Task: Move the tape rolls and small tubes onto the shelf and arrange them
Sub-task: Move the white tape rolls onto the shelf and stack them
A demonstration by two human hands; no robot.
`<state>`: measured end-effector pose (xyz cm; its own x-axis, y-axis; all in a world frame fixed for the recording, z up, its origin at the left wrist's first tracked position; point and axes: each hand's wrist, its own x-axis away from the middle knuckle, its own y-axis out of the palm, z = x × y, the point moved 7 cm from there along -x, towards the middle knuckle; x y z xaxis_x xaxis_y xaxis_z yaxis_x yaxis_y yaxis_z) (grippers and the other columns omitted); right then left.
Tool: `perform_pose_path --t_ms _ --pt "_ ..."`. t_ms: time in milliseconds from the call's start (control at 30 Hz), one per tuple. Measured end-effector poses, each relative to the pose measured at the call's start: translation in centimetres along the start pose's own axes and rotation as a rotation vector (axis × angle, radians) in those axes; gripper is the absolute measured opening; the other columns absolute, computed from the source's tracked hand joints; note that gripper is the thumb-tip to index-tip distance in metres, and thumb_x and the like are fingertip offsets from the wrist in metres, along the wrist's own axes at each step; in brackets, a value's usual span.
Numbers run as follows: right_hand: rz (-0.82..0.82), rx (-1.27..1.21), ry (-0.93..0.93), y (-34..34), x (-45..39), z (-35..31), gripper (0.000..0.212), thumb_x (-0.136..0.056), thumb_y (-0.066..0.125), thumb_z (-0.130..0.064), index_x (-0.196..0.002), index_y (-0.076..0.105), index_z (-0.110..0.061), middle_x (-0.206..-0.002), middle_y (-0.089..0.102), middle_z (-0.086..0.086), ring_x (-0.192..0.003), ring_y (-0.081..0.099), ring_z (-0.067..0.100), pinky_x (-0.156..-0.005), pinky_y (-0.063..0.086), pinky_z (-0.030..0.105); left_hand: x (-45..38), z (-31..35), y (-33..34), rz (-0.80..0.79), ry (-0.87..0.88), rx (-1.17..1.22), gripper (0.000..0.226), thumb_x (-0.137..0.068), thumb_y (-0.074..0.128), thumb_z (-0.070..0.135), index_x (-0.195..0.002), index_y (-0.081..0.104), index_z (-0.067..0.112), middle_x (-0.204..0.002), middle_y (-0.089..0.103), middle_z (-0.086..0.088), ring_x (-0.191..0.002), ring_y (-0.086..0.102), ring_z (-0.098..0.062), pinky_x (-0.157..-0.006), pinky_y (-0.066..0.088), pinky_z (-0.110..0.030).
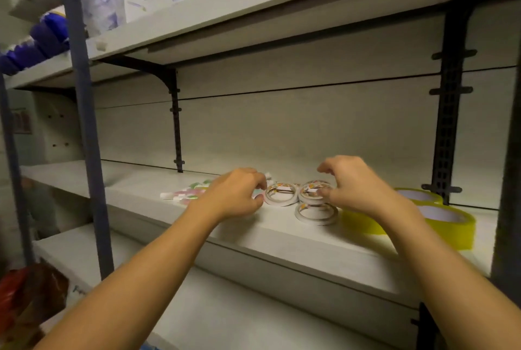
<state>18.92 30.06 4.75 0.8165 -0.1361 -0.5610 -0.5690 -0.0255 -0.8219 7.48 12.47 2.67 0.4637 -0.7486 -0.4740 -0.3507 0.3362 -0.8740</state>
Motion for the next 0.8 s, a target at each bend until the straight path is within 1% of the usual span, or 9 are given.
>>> perform_pose_path --t_ms 167,300,367,400,467,533,633,700,800 --pt "-0.007 0.051 0.022 0.7 -1.2 0.3 0.047 -0.081 0.069 -0.035 -0.124 0.061 -0.017 -0.12 0.063 0.005 -0.114 0.058 0.025 -0.095 0.048 0.036 -3.1 -1.0 2.9 -0.065 0.056 0.036 0.029 -0.088 0.058 0.028 -0.116 0.065 0.025 -0.117 0.063 0.004 -0.107 0.058 -0.02 -0.089 0.051 -0.038" --pt "0.014 0.1 0.075 0.3 -0.7 1.1 0.044 -0.082 0.069 -0.034 -0.123 0.063 -0.017 -0.117 0.064 0.004 -0.111 0.06 0.022 -0.093 0.048 0.032 -5.3 -0.3 4.8 -0.085 0.143 0.054 0.03 -0.088 0.059 0.026 -0.117 0.067 0.022 -0.118 0.063 0.001 -0.109 0.058 -0.023 -0.09 0.05 -0.036" --pt "0.012 0.125 0.101 0.2 -0.1 1.4 0.043 -0.083 0.069 -0.034 -0.122 0.063 -0.018 -0.117 0.064 0.003 -0.111 0.06 0.021 -0.092 0.048 0.031 -6.0 0.5 5.7 -0.105 0.192 0.052 0.026 -0.09 0.059 0.027 -0.115 0.067 0.022 -0.119 0.063 0.0 -0.109 0.057 -0.023 -0.09 0.05 -0.035" --pt "0.004 0.131 0.116 0.2 0.2 1.5 0.043 -0.083 0.069 -0.034 -0.122 0.063 -0.018 -0.118 0.064 0.002 -0.111 0.059 0.02 -0.092 0.048 0.031 -6.3 0.8 6.2 -0.115 0.219 0.049 0.021 -0.09 0.06 0.027 -0.109 0.067 0.023 -0.116 0.063 -0.001 -0.107 0.058 -0.024 -0.088 0.05 -0.036" --pt "-0.013 0.143 0.146 0.2 1.0 1.5 0.042 -0.084 0.07 -0.033 -0.123 0.063 -0.018 -0.118 0.063 0.001 -0.112 0.059 0.02 -0.093 0.048 0.031 -6.9 1.2 7.1 -0.122 0.255 0.031 0.004 -0.086 0.06 0.023 -0.09 0.063 0.023 -0.105 0.064 -0.003 -0.099 0.06 -0.027 -0.082 0.051 -0.038" --pt "-0.02 0.165 0.168 0.2 1.7 1.3 0.042 -0.083 0.07 -0.034 -0.122 0.064 -0.019 -0.118 0.064 0.001 -0.112 0.059 0.021 -0.093 0.048 0.033 -7.6 1.1 7.9 -0.128 0.256 0.009 0.004 -0.081 0.056 0.018 -0.078 0.056 0.02 -0.094 0.064 -0.006 -0.09 0.063 -0.031 -0.075 0.053 -0.04" --pt "-0.019 0.172 0.183 0.5 2.5 0.8 0.039 -0.083 0.07 -0.034 -0.12 0.066 -0.02 -0.116 0.066 0.001 -0.11 0.06 0.02 -0.092 0.049 0.033 -8.1 1.1 8.2 -0.119 0.251 0.007 0.008 -0.077 0.051 0.012 -0.076 0.058 0.015 -0.087 0.063 -0.008 -0.083 0.063 -0.033 -0.069 0.055 -0.042" --pt "-0.043 0.171 0.178 1.3 2.9 0.3 0.034 -0.084 0.07 -0.032 -0.117 0.067 -0.021 -0.113 0.068 -0.002 -0.108 0.061 0.019 -0.089 0.048 0.029 -8.1 1.2 8.2 -0.114 0.247 0.024 0.011 -0.078 0.051 0.01 -0.079 0.061 0.014 -0.092 0.064 -0.01 -0.085 0.063 -0.034 -0.068 0.054 -0.039" --pt "-0.077 0.181 0.16 2.6 2.7 -0.8 0.025 -0.084 0.069 -0.027 -0.109 0.069 -0.024 -0.106 0.069 -0.005 -0.101 0.062 0.017 -0.082 0.047 0.028 -7.6 1.4 8.0 -0.116 0.248 0.02 0.008 -0.081 0.051 0.007 -0.079 0.056 0.014 -0.097 0.06 -0.014 -0.085 0.061 -0.036 -0.066 0.048 -0.039"
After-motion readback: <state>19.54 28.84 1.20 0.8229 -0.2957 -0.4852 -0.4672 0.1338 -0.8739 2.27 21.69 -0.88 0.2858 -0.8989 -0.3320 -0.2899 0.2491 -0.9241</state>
